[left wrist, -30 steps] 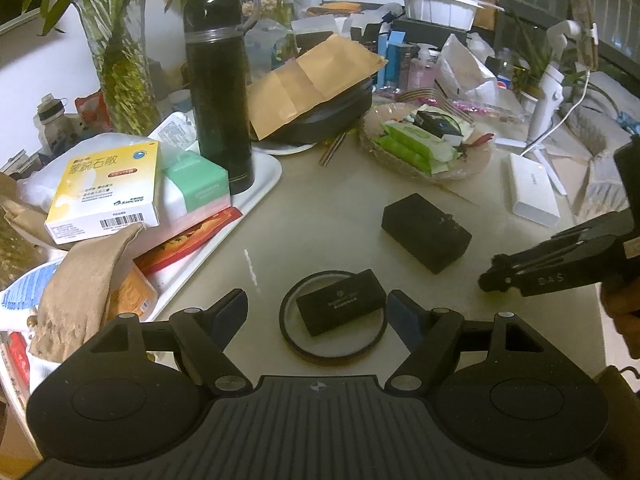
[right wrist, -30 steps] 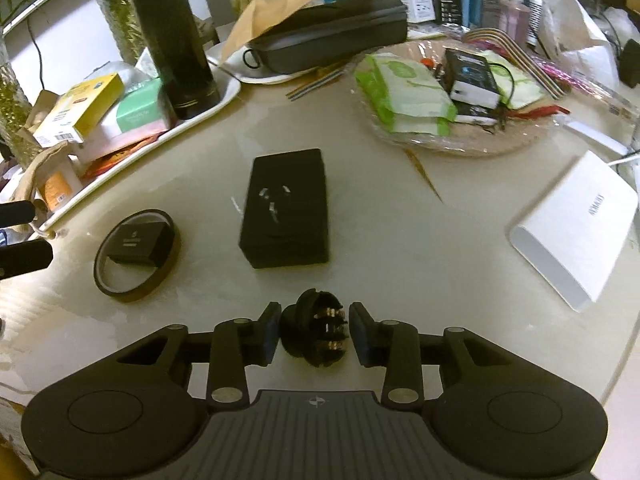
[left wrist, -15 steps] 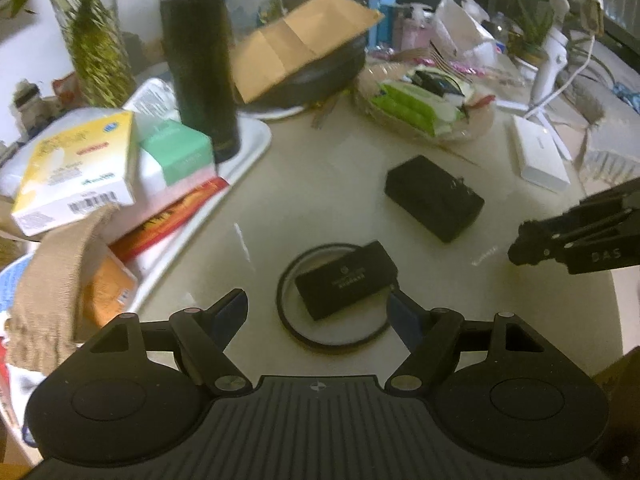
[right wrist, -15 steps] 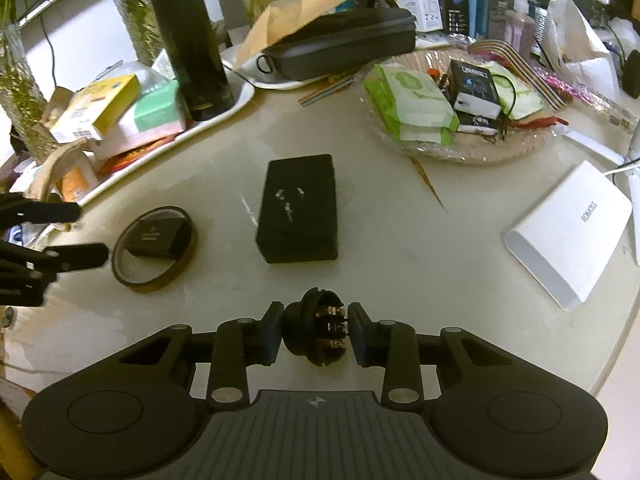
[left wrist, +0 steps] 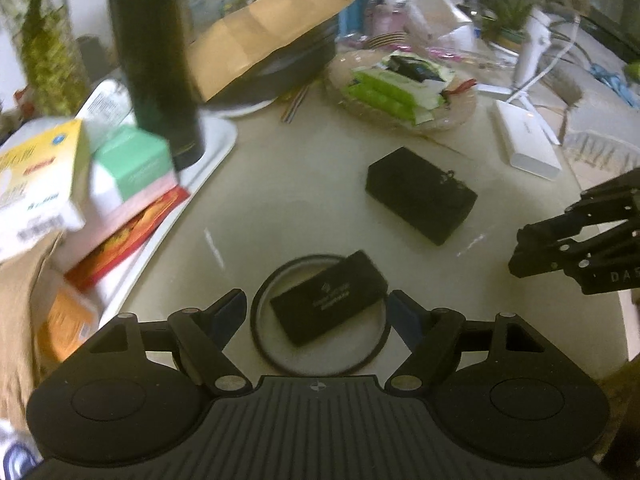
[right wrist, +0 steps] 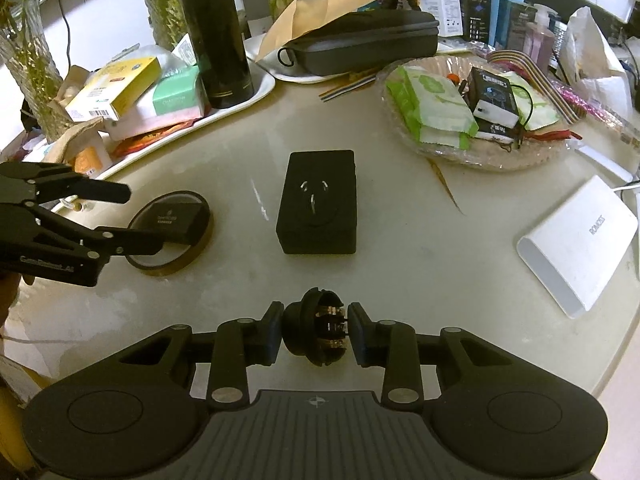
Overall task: Organize rigid objects
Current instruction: 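Close the left gripper on the small black box atop the tape ring while the right holds the plug, then lift the small black box with the left gripper while the right carries the plug toward the cardboard box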
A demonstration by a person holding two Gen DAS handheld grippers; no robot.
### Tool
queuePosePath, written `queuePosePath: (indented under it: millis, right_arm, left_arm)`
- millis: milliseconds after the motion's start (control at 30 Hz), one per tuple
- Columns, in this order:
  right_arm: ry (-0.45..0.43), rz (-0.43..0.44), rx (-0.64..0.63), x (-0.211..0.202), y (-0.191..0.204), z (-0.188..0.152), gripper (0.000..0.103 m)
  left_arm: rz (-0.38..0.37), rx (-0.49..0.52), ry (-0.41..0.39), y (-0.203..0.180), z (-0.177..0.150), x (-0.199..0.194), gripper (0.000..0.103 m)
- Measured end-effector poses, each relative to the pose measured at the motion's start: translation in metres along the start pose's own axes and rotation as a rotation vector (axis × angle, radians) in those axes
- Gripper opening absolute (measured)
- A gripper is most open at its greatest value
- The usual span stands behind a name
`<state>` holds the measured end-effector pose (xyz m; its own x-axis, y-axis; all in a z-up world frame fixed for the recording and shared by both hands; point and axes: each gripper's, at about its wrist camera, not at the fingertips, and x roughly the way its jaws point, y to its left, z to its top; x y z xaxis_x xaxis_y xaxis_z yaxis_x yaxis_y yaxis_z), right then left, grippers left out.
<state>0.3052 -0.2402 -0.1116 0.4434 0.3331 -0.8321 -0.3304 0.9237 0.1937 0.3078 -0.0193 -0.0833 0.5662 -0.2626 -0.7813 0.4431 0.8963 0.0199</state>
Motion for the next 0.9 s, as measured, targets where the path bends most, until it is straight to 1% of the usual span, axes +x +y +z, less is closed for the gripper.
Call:
queuePosePath:
  millis: [100,133,167,233,300,367,400,433,567,667,767,900]
  right_arm:
    - [-0.003,-0.001,0.000,-0.001,-0.001,0.000,0.037]
    - [-0.004,-0.002,0.001,-0.001,-0.001,0.000,0.037]
    - [-0.005,0.000,0.004,-0.001,-0.002,0.001,0.037]
    - [-0.009,0.002,0.010,-0.002,-0.003,0.002,0.037]
    - [-0.012,0.005,0.013,-0.003,-0.004,0.002,0.037]
    - [-0.013,0.006,0.016,-0.003,-0.004,0.002,0.037]
    - [-0.013,0.005,0.016,-0.003,-0.005,0.002,0.037]
    - [-0.014,0.005,0.018,-0.004,-0.005,0.002,0.037]
    - [-0.020,0.007,0.025,-0.005,-0.007,0.002,0.037]
    - [-0.024,0.010,0.030,-0.006,-0.006,0.003,0.037]
    - [-0.025,0.011,0.030,-0.007,-0.006,0.002,0.037]
    - [-0.036,0.011,0.043,-0.011,-0.007,0.002,0.037]
  left_arm:
    - [-0.036,0.040,-0.004,-0.003,0.001,0.007,0.074]
    - [-0.047,0.053,0.001,-0.003,0.001,0.009,0.067]
    - [-0.057,0.062,0.007,-0.004,0.001,0.012,0.064]
    - [-0.047,0.084,-0.012,-0.005,0.001,0.015,0.063]
    - [-0.054,0.083,-0.023,-0.002,0.002,0.016,0.058]
    - [-0.069,0.064,-0.020,0.003,0.003,0.018,0.037]
    - [-0.084,0.048,-0.002,0.006,0.003,0.020,0.032]
    - [-0.091,0.033,0.008,0.009,0.002,0.023,0.032]
    - [-0.091,0.044,0.005,0.006,-0.001,0.021,0.031]
    - [-0.091,0.015,0.011,0.007,0.000,0.021,0.031]
    - [-0.067,0.006,0.019,0.008,0.000,0.020,0.031]
    - [-0.064,-0.011,0.004,0.008,0.000,0.013,0.031]
